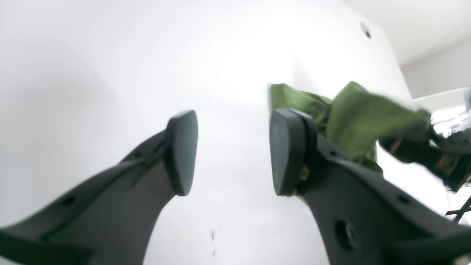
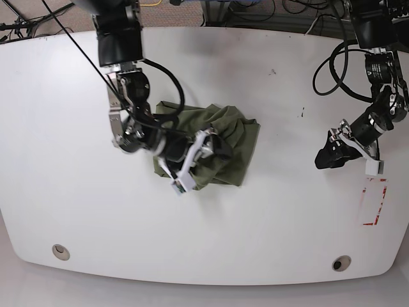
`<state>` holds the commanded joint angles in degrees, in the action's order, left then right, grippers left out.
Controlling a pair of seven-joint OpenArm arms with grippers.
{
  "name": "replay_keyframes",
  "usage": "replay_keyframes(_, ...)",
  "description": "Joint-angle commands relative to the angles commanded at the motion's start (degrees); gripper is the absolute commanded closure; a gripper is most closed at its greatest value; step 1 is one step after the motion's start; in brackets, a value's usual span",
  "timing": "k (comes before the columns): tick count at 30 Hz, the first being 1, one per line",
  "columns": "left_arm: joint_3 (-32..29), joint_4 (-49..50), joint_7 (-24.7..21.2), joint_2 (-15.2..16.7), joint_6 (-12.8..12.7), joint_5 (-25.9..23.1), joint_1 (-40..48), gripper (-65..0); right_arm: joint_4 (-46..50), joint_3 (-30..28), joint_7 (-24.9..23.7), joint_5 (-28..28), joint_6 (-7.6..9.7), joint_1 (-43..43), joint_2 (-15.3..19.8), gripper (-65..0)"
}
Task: Fold the T-shirt properly
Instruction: 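Press the folded bundle flat with the right gripper, then grasp the bundle with both grippers and square it into a neat stack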
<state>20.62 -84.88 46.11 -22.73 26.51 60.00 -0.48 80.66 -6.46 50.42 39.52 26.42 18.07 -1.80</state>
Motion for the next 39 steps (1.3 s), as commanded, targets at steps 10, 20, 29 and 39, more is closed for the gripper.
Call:
replay_keyframes(10,0.88,-0.7,0.09,0.0,0.0,-0.09,0.18,-29.4,-0.53,-2.02,-2.37,0.7,0.0,5.63,-1.41,-41.7)
replay_keyframes(20,-1.85,-0.79,0.18,0.09,0.0,0.09,0.0,-29.4,13.01,-2.02,3.16,0.35,0.0,-4.04,4.84,-41.7)
replay_keyframes(29,-8.88,-0.79,0.09,0.18,0.0,0.09,-1.14,-29.4,15.91,-1.93,3.16,-0.09,0.0,-13.01,8.09,-41.5)
replay_keyframes(39,-21.45,-4.13,-0.26,5.54,-0.35,-4.04,-2.37,-30.0,19.08,0.44,1.85,-1.93,0.26,-12.92,13.27,-28.7)
